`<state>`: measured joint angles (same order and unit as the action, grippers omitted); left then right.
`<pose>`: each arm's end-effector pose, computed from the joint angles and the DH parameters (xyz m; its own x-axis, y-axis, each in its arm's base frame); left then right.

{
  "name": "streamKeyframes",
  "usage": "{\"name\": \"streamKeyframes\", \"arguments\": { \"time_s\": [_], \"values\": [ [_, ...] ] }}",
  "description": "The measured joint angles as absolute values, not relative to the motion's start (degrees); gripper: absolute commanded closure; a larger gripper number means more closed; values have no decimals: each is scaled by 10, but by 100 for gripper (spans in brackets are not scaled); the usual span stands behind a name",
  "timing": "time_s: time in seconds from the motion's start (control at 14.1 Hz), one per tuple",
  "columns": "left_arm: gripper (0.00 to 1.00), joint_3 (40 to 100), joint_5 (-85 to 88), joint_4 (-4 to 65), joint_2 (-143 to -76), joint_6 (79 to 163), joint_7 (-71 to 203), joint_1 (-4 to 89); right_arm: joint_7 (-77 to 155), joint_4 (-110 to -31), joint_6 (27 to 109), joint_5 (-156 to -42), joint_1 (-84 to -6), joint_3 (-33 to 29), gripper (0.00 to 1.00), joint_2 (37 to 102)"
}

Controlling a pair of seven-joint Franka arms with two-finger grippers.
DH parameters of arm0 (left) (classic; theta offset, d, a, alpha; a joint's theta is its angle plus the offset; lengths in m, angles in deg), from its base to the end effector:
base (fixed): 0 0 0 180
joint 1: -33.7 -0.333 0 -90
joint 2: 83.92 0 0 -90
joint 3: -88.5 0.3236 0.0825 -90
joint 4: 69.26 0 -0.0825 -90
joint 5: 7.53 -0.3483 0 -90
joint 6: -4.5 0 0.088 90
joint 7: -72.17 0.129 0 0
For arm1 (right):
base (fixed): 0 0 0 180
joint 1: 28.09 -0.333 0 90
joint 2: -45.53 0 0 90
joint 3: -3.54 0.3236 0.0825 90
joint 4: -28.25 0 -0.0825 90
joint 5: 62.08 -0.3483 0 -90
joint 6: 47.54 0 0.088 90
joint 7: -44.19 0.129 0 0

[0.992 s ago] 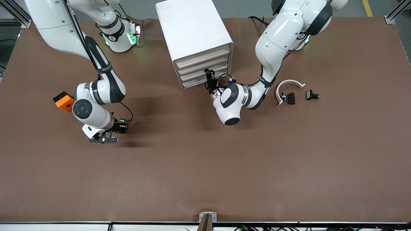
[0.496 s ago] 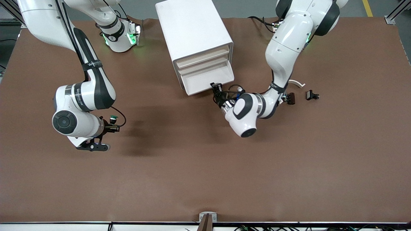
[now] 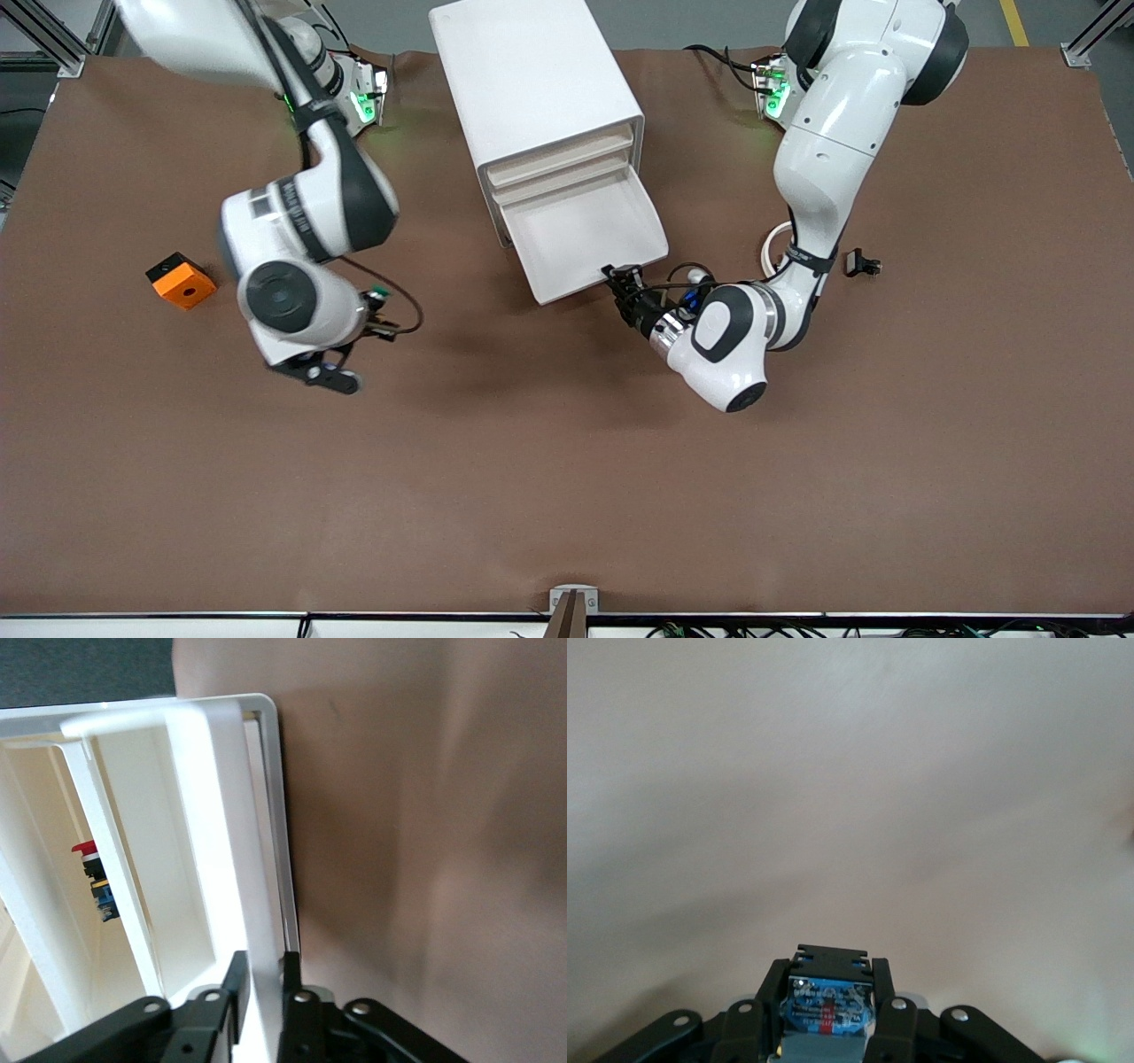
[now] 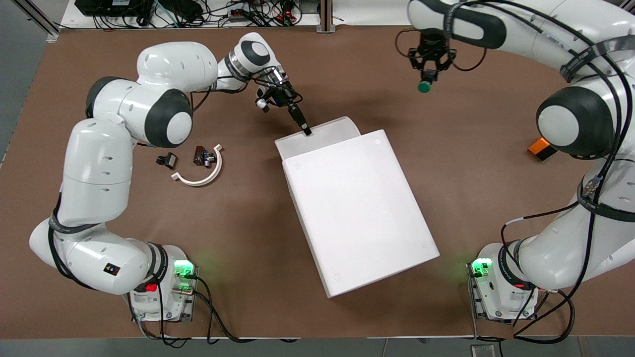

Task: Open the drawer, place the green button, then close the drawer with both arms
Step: 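Carry the button over the open drawer with the right gripper while the left gripper withdraws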

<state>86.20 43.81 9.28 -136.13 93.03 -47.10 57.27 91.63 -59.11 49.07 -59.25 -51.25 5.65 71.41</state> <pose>0.5301 -0.3651 0.1874 -0.5024 0.8390 -0.2089 0.4749 0.0659 -0.8776 0.5604 0.2548 0.3779 0.9089 -0.3800 -0.1718 -0.3379 -0.9125 0.2304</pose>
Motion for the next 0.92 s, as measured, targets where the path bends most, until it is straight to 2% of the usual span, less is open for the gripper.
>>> {"name": "streamKeyframes", "arguments": {
  "time_s": [0.42,0.64,0.92],
  "values": [
    [0,890,430,31,-1357,930,-449,563,1178,-578,497,-681,-623,57,77,715],
    [0,918,361,2,-1340,929,-414,562,1264,-579,549,-707,-650,57,77,724],
    [0,964,296,-2,-1319,928,-322,560,1362,-580,617,-712,-693,58,77,756]
  ]
}}
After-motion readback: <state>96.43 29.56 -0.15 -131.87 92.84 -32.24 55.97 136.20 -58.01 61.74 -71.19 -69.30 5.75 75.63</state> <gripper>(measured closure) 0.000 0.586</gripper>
